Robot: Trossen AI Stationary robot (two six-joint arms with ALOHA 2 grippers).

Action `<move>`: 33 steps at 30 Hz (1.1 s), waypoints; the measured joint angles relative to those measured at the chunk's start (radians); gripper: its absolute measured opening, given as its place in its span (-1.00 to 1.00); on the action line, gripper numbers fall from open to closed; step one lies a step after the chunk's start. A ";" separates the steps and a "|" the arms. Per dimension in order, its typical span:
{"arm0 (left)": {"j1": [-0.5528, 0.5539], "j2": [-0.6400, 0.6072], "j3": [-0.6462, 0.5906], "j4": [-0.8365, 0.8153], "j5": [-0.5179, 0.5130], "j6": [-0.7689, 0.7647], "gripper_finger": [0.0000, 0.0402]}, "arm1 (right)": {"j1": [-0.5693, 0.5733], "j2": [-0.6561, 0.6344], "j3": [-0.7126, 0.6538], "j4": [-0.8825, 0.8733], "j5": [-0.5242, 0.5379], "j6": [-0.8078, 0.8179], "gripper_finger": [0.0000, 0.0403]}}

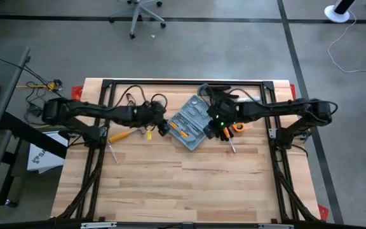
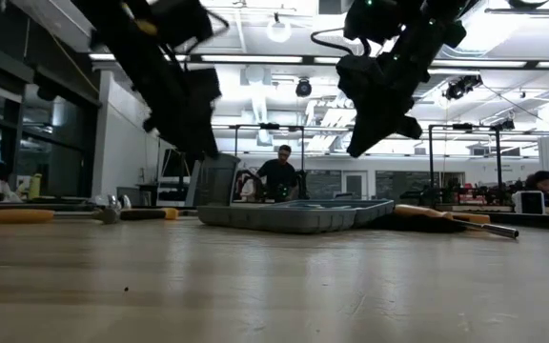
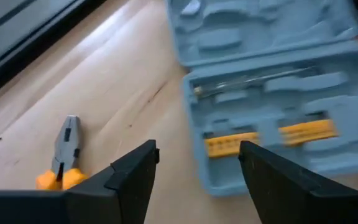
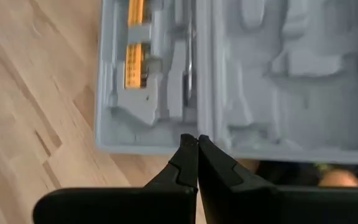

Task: Prefit tool cases
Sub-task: Remove the transparent screwdriver from the gray toolbox

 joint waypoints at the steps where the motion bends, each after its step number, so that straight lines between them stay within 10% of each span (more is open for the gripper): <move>1: 0.018 0.018 0.000 0.005 0.005 0.018 0.11 | 0.020 0.013 0.000 0.000 0.008 0.018 -1.00; 6: 0.123 0.082 0.000 0.005 0.070 0.078 -0.06 | 0.115 0.094 0.000 0.001 0.035 0.112 -1.00; 14: 0.252 0.118 0.000 0.029 0.217 0.160 -0.94 | 0.193 0.154 -0.002 -0.003 0.060 0.264 -1.00; 33: 0.284 0.300 0.002 0.145 0.477 0.119 -1.00 | 0.067 0.154 -0.161 0.287 -0.075 0.327 -1.00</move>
